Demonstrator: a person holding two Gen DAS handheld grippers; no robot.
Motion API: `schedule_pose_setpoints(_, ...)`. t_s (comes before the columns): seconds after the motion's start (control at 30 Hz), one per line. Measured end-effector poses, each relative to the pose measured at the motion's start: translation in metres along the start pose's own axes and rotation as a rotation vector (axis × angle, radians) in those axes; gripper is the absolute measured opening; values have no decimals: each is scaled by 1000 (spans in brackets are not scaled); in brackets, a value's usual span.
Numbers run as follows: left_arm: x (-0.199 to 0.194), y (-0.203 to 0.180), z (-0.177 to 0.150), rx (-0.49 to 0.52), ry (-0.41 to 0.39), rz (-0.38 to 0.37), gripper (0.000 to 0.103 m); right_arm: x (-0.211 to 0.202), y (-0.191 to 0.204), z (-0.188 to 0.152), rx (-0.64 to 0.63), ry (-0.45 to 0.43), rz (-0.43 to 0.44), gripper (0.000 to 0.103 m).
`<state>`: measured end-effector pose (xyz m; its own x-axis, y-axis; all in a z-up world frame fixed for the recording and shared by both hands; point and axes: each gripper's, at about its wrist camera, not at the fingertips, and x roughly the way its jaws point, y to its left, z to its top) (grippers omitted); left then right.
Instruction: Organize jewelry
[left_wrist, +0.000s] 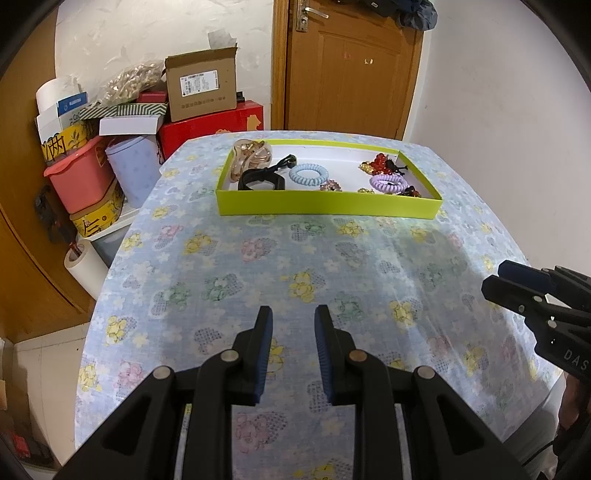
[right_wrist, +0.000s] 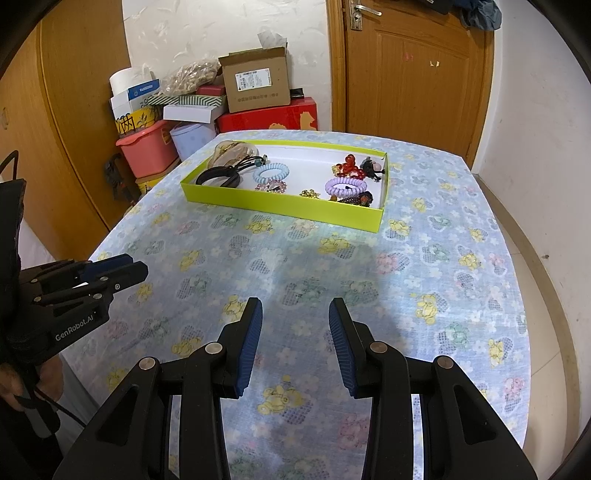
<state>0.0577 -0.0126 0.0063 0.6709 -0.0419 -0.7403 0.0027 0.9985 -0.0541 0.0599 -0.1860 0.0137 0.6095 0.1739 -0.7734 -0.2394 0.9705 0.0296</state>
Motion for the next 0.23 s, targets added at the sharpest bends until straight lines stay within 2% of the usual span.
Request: schedule_pose_setpoints(0.23,-1,-2,0,0,-7,-5,24,-1,2,-1,1,-3,0,39)
